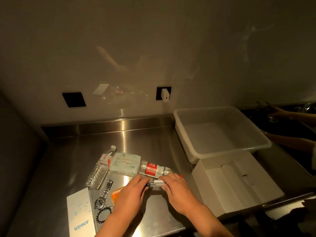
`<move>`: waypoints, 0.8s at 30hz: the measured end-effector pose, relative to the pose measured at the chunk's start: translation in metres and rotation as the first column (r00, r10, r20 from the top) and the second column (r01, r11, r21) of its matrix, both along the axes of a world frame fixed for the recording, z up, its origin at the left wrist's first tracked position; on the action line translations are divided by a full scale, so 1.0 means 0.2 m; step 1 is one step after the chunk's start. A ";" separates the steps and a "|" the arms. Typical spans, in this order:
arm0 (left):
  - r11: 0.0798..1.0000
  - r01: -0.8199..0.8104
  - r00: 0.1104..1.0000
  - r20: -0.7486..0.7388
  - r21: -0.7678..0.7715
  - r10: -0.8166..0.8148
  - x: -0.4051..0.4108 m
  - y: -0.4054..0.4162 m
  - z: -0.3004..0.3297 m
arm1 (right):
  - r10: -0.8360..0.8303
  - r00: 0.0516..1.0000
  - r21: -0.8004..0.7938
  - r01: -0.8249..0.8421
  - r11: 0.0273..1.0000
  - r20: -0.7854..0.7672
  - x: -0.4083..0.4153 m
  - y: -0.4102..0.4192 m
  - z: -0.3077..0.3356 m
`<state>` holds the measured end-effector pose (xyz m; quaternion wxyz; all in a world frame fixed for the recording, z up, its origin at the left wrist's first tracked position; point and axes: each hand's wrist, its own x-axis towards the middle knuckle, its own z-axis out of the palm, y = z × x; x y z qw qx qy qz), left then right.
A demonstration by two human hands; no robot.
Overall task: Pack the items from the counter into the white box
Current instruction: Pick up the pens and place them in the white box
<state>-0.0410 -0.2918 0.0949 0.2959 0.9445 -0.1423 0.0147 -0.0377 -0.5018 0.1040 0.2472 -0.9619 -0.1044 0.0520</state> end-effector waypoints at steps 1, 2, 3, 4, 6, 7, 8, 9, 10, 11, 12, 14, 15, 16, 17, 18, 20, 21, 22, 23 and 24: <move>1.000 -0.006 1.000 -0.003 0.007 0.006 0.00 0.00 0.00 | 0.013 1.000 -0.003 -0.013 1.000 0.011 0.01 0.00 0.00; 1.000 -0.011 1.000 -0.008 0.019 0.011 0.00 -0.01 0.01 | 0.024 0.999 -0.011 -0.024 1.000 0.027 0.02 -0.01 0.01; 0.999 -0.016 1.000 -0.012 0.032 0.016 0.01 -0.01 0.01 | 0.027 0.999 -0.018 -0.027 0.999 0.044 0.04 -0.02 0.01; 0.999 -0.024 1.000 -0.013 0.044 0.024 0.02 -0.02 0.02 | 0.026 0.998 -0.023 -0.024 0.999 0.055 0.05 -0.03 0.01; 0.998 -0.047 0.999 -0.015 0.051 0.048 0.03 -0.05 0.04 | 0.031 0.997 -0.030 -0.028 0.999 0.077 0.09 -0.07 0.03; 0.997 -0.058 0.998 -0.012 0.046 0.058 0.04 -0.06 0.05 | 0.044 0.995 -0.034 -0.041 0.999 0.089 0.11 -0.08 0.03; 0.997 -0.068 0.998 -0.006 0.043 0.068 0.05 -0.08 0.06 | 0.061 0.993 -0.042 -0.057 0.997 0.103 0.12 -0.10 0.04; 0.996 -0.083 0.997 0.002 0.043 0.083 0.05 -0.10 0.07 | 0.084 0.989 -0.055 -0.078 0.995 0.118 0.15 -0.12 0.05; 0.994 -0.105 0.994 0.010 0.042 0.105 0.05 -0.12 0.07 | 0.113 0.985 -0.072 -0.104 0.992 0.130 0.17 -0.14 0.06; 0.991 -0.133 0.991 0.019 0.030 0.133 0.05 -0.13 0.08 | 0.142 0.980 -0.084 -0.131 0.988 0.140 0.19 -0.16 0.06; 0.986 -0.165 0.986 0.027 0.016 0.165 0.05 -0.15 0.08 | 0.166 0.976 -0.090 -0.154 0.984 0.144 0.21 -0.19 0.06; 0.976 -0.214 0.977 0.037 0.036 0.212 0.04 -0.19 0.10 | 0.202 0.970 -0.088 -0.191 0.978 0.136 0.25 -0.23 0.07; 0.973 -0.225 0.974 0.040 0.052 0.223 0.03 -0.21 0.11 | 0.219 0.966 -0.086 -0.209 0.974 0.135 0.27 -0.25 0.06; 0.971 -0.232 0.972 0.042 0.065 0.229 0.03 -0.23 0.12 | 0.236 0.962 -0.082 -0.227 0.971 0.139 0.28 -0.27 0.06; 0.968 -0.241 0.970 0.047 0.070 0.238 0.02 -0.25 0.13 | 0.254 0.957 -0.076 -0.245 0.967 0.141 0.29 -0.28 0.06; 0.963 -0.258 0.966 0.049 0.073 0.255 0.02 -0.27 0.13 | 0.269 0.953 -0.071 -0.261 0.963 0.137 0.30 -0.30 0.05; 0.952 -0.297 0.954 0.064 0.078 0.292 0.00 -0.31 0.14 | 0.286 0.951 -0.059 -0.280 0.958 0.122 0.32 -0.32 0.05; 0.946 -0.313 0.949 0.072 0.082 0.308 0.00 -0.32 0.14 | 0.290 0.951 -0.056 -0.286 0.957 0.109 0.33 -0.34 0.04; 0.941 -0.328 0.944 0.070 0.085 0.323 -0.01 -0.34 0.14 | 0.294 0.951 -0.053 -0.290 0.955 0.095 0.33 -0.35 0.03; 0.935 -0.343 0.939 0.065 0.089 0.338 -0.02 -0.36 0.14 | 0.298 0.951 -0.048 -0.294 0.954 0.084 0.33 -0.36 0.02; 0.930 -0.355 0.934 0.061 0.095 0.351 -0.03 -0.37 0.14 | 0.303 0.950 -0.041 -0.301 0.953 0.076 0.34 -0.37 0.01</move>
